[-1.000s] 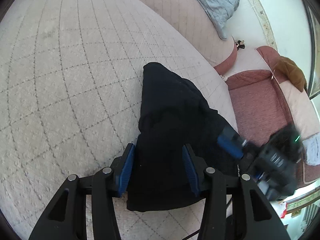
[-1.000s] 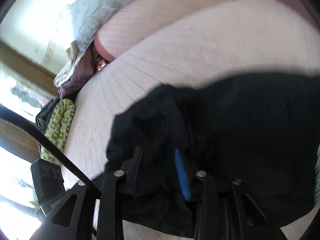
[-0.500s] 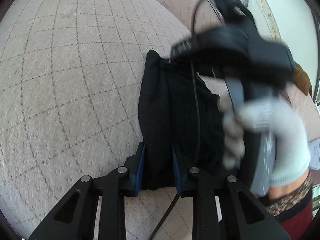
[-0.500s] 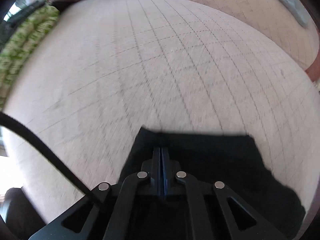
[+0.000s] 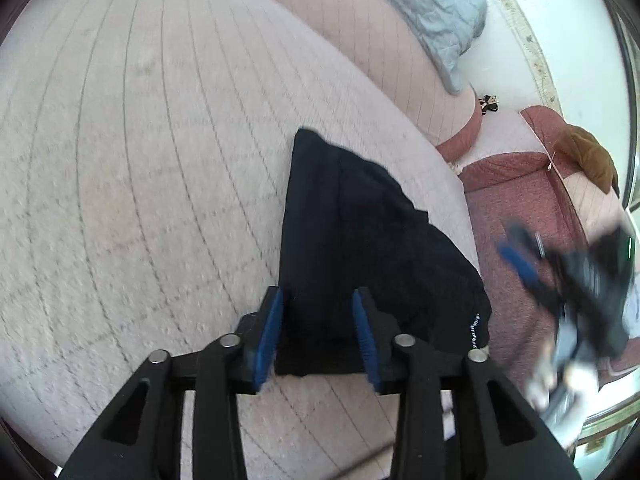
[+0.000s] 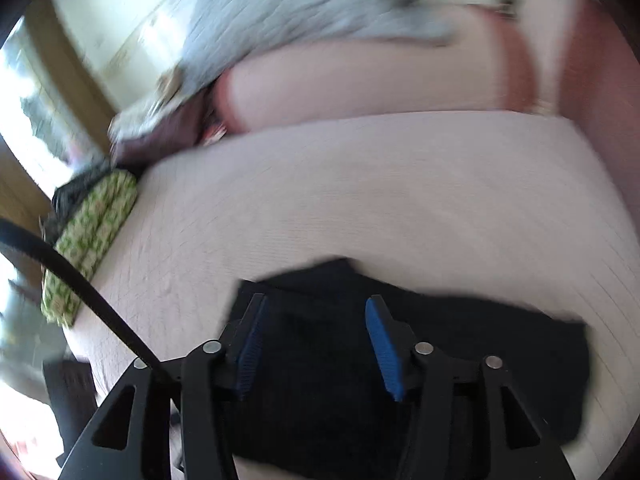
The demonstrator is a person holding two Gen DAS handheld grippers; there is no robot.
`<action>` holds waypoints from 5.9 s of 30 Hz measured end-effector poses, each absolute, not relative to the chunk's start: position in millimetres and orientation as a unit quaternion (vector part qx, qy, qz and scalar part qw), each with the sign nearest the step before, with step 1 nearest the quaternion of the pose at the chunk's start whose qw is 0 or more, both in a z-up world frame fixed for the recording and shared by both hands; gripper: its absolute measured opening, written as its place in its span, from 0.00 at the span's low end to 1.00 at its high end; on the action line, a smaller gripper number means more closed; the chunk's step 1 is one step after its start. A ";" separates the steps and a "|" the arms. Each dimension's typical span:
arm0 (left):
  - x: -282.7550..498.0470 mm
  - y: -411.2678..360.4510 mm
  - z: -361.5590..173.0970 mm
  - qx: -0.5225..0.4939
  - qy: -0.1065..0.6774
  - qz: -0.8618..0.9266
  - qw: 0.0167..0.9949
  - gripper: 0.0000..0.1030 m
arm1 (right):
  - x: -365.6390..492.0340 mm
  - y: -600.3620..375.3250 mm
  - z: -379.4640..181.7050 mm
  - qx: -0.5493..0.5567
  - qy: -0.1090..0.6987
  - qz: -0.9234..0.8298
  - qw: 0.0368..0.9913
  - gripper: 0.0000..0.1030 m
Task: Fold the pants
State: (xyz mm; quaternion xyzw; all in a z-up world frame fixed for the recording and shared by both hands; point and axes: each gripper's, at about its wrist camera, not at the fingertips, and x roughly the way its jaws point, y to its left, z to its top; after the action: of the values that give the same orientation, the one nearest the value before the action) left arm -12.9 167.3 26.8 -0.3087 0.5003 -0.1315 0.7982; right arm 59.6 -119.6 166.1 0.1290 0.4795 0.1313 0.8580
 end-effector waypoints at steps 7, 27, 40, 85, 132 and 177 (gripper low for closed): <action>-4.4 125.8 44.1 -0.211 0.491 -0.135 0.834 0.39 | -45.6 -244.1 136.7 0.237 0.454 0.020 0.859 0.55; 123.7 -182.9 66.8 0.046 0.555 -0.369 0.744 0.64 | -69.1 -283.5 59.1 0.369 0.416 0.013 0.831 0.63; 114.6 -195.7 70.1 0.107 0.561 -0.390 0.722 0.13 | -59.4 -264.7 70.5 0.364 0.402 0.072 0.837 0.20; 82.5 172.9 51.5 -0.318 0.468 -0.295 0.770 0.46 | -66.9 -40.2 128.5 0.064 0.456 0.205 0.864 0.62; 49.8 149.3 10.0 -0.280 0.518 -0.212 0.780 0.86 | 32.7 -153.0 49.0 0.322 0.542 0.172 0.757 0.74; 91.8 147.4 13.6 -0.293 0.524 -0.170 0.782 0.45 | 111.2 -162.9 43.7 0.355 0.500 0.206 0.762 0.67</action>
State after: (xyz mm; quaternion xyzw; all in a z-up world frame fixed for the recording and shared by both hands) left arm 91.8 147.4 13.6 -0.2933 0.5235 -0.1700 0.7817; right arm 111.2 -162.9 43.7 0.3553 0.5003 0.2058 0.7623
